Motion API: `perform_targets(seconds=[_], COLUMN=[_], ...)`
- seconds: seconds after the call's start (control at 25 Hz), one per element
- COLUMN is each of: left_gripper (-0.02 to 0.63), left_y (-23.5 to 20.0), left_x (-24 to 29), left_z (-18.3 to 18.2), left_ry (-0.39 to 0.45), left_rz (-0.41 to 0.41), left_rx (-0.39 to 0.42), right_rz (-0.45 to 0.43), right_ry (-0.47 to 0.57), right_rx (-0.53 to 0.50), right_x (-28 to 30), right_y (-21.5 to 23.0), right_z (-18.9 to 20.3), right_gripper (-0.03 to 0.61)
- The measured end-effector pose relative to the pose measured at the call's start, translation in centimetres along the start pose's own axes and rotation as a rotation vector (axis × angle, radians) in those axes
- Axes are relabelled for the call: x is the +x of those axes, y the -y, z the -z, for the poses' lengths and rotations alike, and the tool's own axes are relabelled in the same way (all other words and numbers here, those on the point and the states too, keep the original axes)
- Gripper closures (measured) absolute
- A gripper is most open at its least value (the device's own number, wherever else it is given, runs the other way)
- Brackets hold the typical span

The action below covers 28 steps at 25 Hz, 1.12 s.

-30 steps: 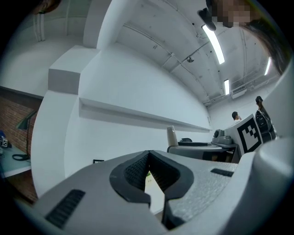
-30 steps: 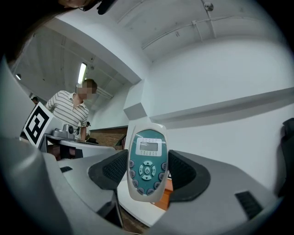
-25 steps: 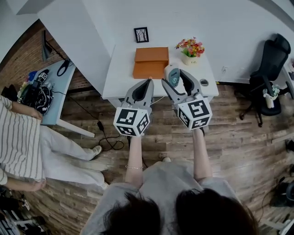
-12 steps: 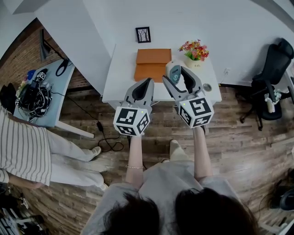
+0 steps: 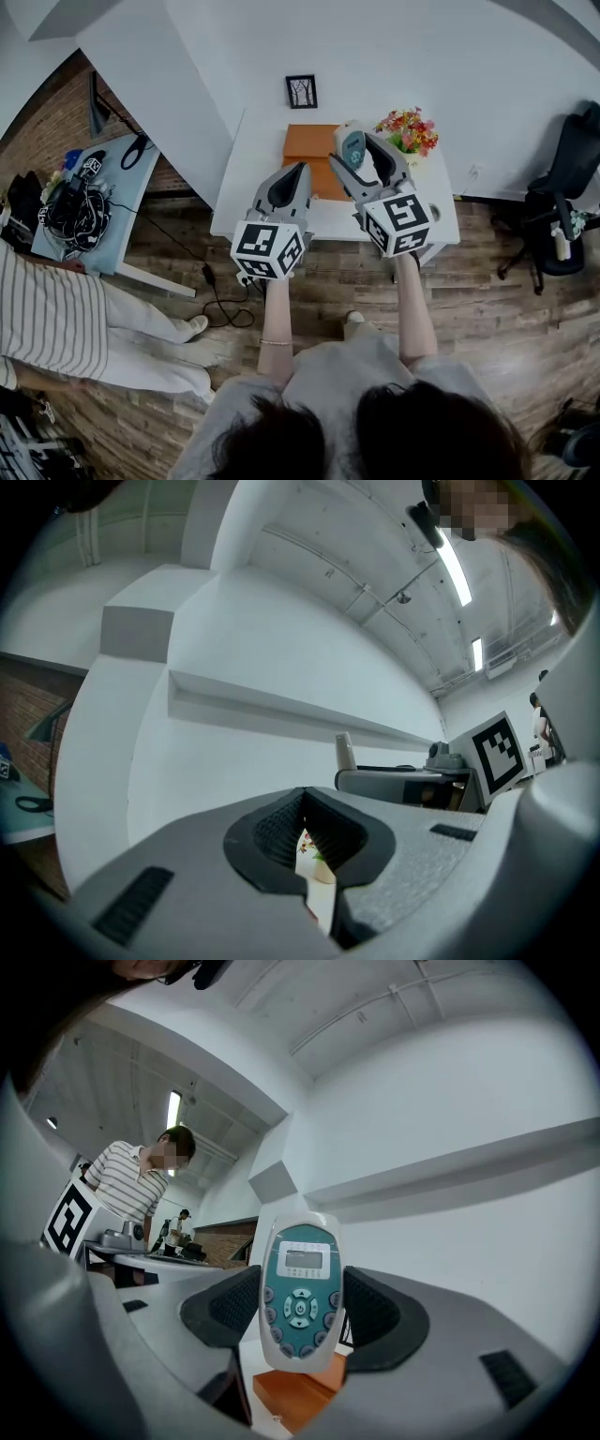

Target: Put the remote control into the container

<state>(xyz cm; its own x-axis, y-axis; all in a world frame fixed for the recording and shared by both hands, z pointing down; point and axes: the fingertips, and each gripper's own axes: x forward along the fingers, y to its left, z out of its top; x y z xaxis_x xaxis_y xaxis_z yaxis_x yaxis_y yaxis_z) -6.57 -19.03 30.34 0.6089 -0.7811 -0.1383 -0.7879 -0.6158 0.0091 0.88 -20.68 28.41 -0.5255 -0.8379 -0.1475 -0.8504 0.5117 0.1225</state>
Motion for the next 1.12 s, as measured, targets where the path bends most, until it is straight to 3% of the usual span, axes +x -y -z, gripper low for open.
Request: perform_targets(seconds=[0.36,0.64,1.12], left_gripper=[0.609,0.609,0.609], left_y=[-2.2,-3.1,-7.6], left_x=[5.1,6.3,8.1], left_z=[1.2,3.3,8.9], left_ry=[-0.013,-0.058,-0.195], left_rz=[-0.056,-0.088,-0.095], left_rx=[0.003,-0.002,-0.084], right_rz=[-0.071,-0.111,-0.261], right_ry=[-0.013,-0.047,-0.275], right_rx=[0.012,0.051,0.027], right_x=[4.2,5.8,11.4], right_y=[3.8,5.7,5.1], right_z=[1.9,4.6,12.4], right_gripper=[0.304,0.304,0.304])
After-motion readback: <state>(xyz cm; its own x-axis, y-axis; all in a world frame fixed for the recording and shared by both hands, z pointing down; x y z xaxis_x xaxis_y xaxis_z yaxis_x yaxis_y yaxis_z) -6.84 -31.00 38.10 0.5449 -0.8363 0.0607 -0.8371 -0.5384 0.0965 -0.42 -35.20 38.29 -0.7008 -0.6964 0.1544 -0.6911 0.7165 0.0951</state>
